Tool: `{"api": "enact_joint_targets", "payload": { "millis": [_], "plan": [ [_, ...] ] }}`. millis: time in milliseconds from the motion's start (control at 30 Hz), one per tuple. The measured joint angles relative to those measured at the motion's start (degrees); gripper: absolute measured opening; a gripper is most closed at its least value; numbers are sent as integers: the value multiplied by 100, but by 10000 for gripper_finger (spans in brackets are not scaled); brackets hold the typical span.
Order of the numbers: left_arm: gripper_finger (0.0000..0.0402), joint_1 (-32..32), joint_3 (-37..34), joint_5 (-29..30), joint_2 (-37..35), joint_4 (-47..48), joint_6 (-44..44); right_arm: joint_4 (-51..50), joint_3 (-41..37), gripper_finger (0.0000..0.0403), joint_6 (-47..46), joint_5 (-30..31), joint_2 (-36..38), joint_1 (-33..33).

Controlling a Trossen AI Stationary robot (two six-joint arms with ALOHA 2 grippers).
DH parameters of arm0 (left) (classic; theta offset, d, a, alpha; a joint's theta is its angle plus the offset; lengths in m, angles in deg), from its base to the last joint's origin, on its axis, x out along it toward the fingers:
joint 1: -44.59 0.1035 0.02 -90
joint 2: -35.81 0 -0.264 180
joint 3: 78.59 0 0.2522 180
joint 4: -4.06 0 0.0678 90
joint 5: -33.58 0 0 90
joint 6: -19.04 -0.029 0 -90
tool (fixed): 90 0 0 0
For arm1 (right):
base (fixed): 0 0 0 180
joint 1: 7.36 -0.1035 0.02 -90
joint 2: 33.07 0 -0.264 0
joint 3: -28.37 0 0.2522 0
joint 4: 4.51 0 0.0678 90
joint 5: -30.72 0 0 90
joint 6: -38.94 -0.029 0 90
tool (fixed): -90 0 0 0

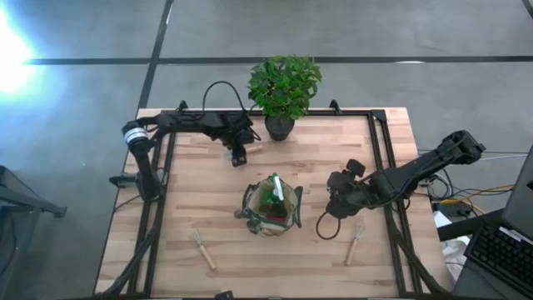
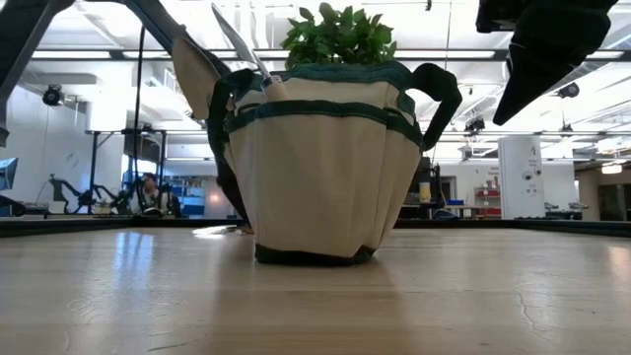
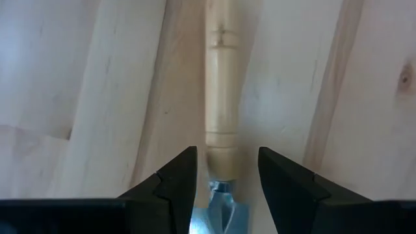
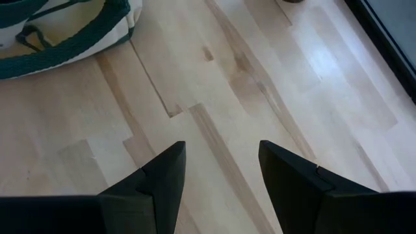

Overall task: Pick & Place Garden tools in Gardening bag
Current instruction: Put the brown trowel into the green gardening bag

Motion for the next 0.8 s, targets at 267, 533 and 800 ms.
{"api": "enact_joint_targets", "payload": {
  "millis": [267,533,800],
  "plan": [
    [165,0,15,4,252,-87,-118,1,0,187,39,0,0,0],
    [162,0,17,6,280,-89,-155,4,0,187,38,0,0,0],
    [79,2,13,32,287,-118,-154,26,0,187,25,10,0,-2]
  ]
}}
